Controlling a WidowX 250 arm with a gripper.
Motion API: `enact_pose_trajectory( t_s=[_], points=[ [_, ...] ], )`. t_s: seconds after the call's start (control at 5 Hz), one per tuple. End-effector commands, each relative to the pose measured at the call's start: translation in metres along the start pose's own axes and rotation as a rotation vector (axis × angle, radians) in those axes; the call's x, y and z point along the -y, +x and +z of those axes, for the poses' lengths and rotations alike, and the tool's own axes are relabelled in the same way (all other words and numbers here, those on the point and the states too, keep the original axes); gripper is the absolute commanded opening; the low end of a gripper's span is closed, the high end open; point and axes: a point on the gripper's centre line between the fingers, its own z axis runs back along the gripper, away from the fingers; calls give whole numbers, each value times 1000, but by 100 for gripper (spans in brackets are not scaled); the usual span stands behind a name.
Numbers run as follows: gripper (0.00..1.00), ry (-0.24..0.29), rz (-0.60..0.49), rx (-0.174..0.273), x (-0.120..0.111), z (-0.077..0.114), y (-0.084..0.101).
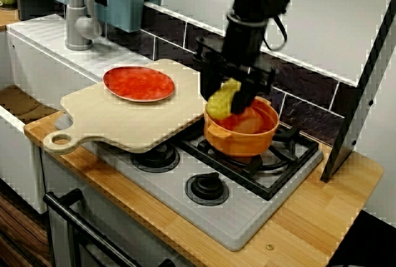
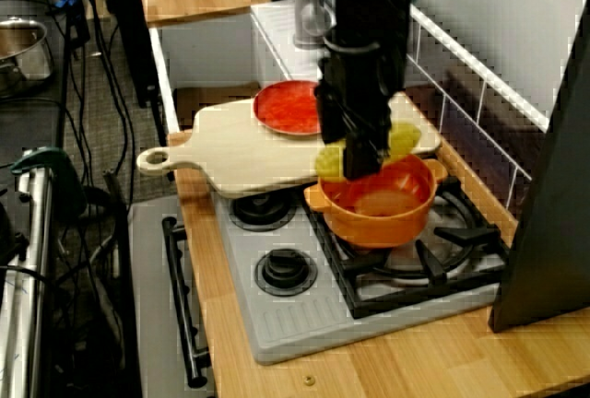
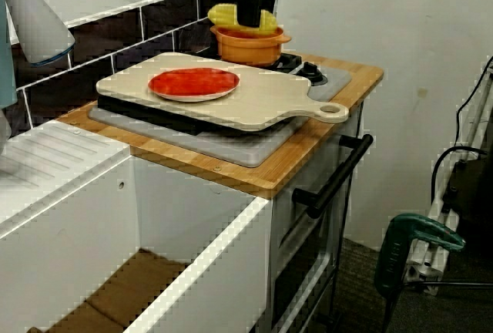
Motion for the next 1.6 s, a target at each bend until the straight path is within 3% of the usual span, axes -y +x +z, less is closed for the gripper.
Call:
enact_pose_trajectory(
  t_s=[0.0, 0.2, 0.4, 1.0, 1.4],
  points=[
    [0, -112, 36, 133, -30, 60, -3],
    [0, -122, 40, 148, -33, 67, -3],
    [0, -131, 9, 193, -34, 81, -8],
    [0, -191, -51, 319, -55, 140, -36],
    [0, -121, -2, 381, -89, 156, -52]
  ],
)
